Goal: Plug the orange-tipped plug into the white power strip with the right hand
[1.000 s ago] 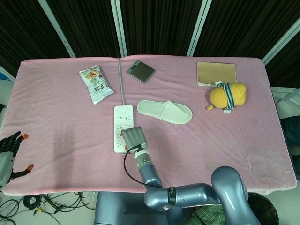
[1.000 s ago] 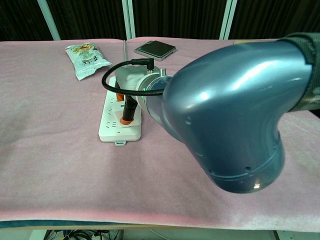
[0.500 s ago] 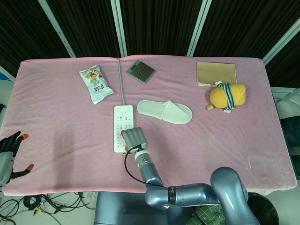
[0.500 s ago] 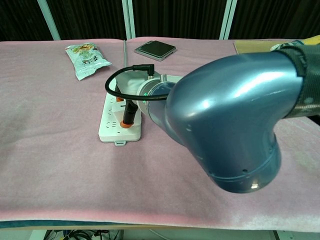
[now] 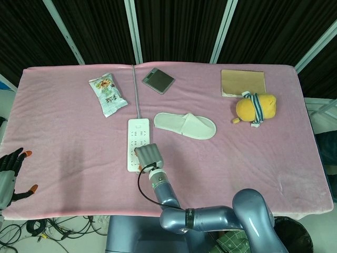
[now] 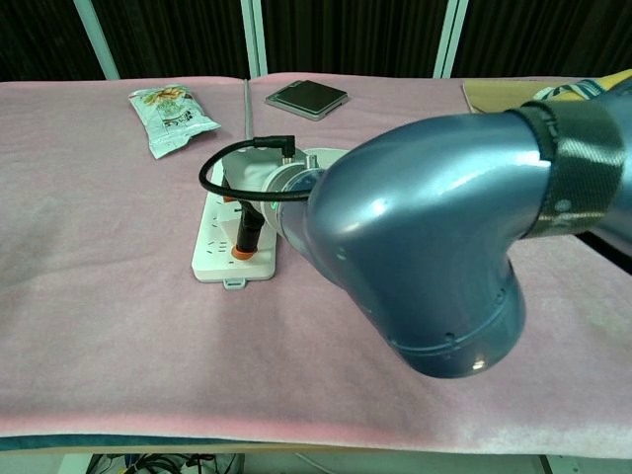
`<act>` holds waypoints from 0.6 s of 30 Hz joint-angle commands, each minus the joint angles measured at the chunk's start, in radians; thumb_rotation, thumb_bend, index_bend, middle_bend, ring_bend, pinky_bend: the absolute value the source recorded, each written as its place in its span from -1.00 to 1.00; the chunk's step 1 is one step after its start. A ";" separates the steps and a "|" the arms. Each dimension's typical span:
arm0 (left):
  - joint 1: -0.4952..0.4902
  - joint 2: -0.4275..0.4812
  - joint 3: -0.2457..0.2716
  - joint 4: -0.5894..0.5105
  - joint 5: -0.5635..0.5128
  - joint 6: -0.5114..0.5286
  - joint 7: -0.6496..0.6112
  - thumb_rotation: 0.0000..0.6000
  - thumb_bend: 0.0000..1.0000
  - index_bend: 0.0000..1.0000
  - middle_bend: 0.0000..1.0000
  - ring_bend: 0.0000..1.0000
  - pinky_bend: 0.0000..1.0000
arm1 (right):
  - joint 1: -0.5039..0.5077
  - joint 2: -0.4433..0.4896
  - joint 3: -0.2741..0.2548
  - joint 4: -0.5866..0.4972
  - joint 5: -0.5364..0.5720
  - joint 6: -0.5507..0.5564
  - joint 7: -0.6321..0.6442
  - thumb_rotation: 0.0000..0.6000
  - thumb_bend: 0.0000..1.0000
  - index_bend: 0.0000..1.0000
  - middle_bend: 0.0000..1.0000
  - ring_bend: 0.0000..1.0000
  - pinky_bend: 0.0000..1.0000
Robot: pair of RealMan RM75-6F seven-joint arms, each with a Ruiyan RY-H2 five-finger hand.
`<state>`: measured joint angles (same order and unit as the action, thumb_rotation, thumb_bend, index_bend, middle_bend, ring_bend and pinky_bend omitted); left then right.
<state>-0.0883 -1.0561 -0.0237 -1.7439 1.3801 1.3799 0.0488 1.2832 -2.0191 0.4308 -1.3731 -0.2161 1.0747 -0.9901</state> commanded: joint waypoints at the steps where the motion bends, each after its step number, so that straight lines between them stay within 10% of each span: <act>1: 0.000 0.000 0.000 0.001 0.000 0.000 0.001 1.00 -0.56 -0.80 -0.99 -1.00 -1.00 | -0.004 0.008 -0.002 -0.002 0.007 -0.006 -0.002 1.00 0.31 1.00 0.86 0.77 0.20; 13: 0.000 -0.003 0.000 0.000 0.000 0.003 0.009 1.00 -0.56 -0.80 -0.99 -1.00 -1.00 | -0.049 0.056 -0.022 -0.029 0.001 -0.050 0.054 1.00 0.30 1.00 0.85 0.75 0.20; 18: 0.000 -0.004 0.000 0.000 -0.002 0.002 0.012 1.00 -0.56 -0.80 -0.99 -1.00 -1.00 | -0.052 0.059 -0.034 -0.029 -0.027 -0.049 0.069 1.00 0.07 0.89 0.43 0.51 0.16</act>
<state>-0.0884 -1.0601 -0.0241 -1.7441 1.3784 1.3817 0.0607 1.2323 -1.9621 0.3993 -1.4004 -0.2417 1.0276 -0.9233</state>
